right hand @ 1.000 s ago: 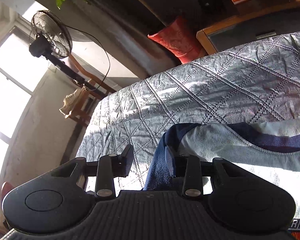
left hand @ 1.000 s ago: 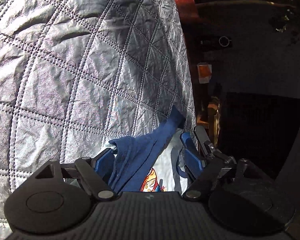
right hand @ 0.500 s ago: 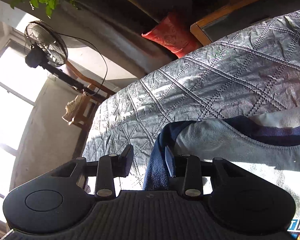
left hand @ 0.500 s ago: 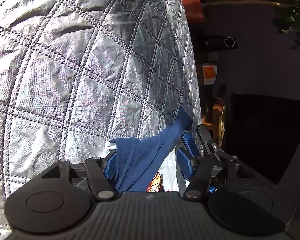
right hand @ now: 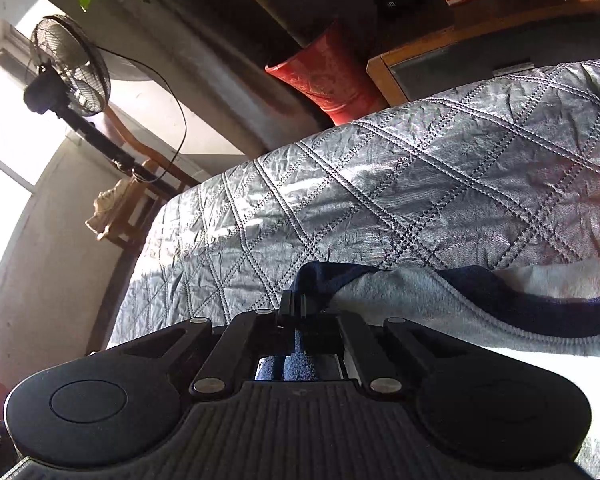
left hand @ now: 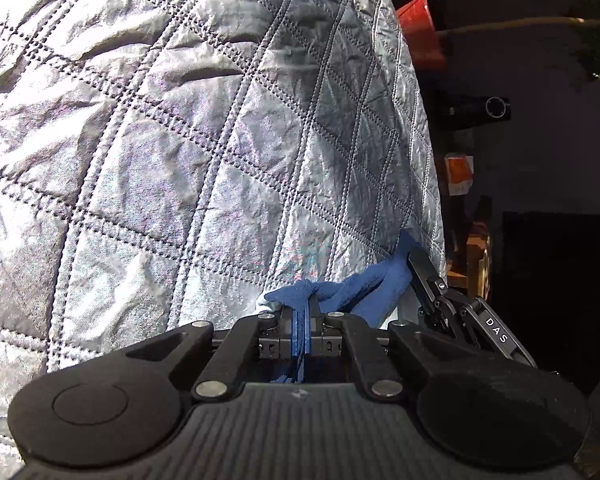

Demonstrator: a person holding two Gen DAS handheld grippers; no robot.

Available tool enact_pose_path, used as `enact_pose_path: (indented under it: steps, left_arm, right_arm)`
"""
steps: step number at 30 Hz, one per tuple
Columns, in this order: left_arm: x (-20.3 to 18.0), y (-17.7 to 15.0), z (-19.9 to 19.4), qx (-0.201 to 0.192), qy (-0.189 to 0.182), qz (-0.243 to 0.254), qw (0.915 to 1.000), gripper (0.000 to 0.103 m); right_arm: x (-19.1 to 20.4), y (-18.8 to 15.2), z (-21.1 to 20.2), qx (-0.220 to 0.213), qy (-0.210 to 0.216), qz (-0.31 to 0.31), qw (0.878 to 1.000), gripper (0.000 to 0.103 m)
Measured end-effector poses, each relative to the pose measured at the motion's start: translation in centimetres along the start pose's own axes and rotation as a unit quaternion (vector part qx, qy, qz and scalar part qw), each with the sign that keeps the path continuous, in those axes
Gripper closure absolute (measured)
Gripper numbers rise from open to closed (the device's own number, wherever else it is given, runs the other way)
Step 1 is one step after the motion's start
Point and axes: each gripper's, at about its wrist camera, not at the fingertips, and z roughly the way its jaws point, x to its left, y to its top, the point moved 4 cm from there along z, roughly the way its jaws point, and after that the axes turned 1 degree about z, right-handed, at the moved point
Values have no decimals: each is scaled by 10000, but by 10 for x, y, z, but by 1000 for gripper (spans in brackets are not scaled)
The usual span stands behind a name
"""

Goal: Fold clothes

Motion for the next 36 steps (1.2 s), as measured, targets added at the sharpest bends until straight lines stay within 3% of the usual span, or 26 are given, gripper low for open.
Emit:
enact_pose_path:
  steps: [9,13,17,18,19,21,24,26,27,28,29,31,34,35,36]
  left_arm:
    - [1,0,-8,-383,125,-130,9991,100]
    - [14,1,-12,-369,48,-331,9988,98]
    - [13,-2,-30,-543,304,-157,9979,98]
    - [11,-1,-32,-616,417,-76,9972,98]
    - [9,-1,-35,-696,543,7,9961,98]
    - [5,3,-37,-788,691,81,9945,98]
    - [5,5,-41,-814,753,71,9938,98]
    - [6,4,-45,-785,710,-19,9944,92]
    - [6,3,-48,-784,686,-86,9945,89]
    - [6,2,-51,-811,688,-115,9943,82]
    - [4,1,-54,-852,710,-103,9938,69]
    - [-2,-2,-63,-1006,920,55,9907,46]
    - [-6,-9,-72,-978,1078,344,9888,47]
    - [-4,-12,-72,-876,1129,401,9889,47]
    - [-3,-15,-73,-774,1180,458,9889,46]
  right_arm:
    - [-5,-4,9,-129,-263,-237,9993,101]
    - [-4,-6,13,-158,-323,-419,9985,101]
    - [9,-6,3,-299,-915,-1144,9888,101]
    - [10,-3,-8,-446,-996,-1156,9873,99]
    - [8,-1,-21,-610,-1050,-1083,9867,90]
    - [13,-6,-47,-860,-1255,-1401,9784,86]
    - [30,-38,-63,-578,-1367,-2326,9612,75]
    - [38,-65,-68,-322,-1289,-2651,9550,69]
    - [40,-76,-69,-226,-1185,-2620,9575,69]
    - [43,-87,-71,-131,-1079,-2586,9599,68]
    - [44,-97,-71,-54,-1015,-2602,9602,70]
    - [47,-116,-67,64,-1177,-2904,9496,69]
    - [49,-132,-63,57,-1472,-3440,9273,66]
    - [49,-132,-63,-109,-1782,-3691,9121,53]
    - [49,-132,-62,-282,-2246,-3916,8919,48]
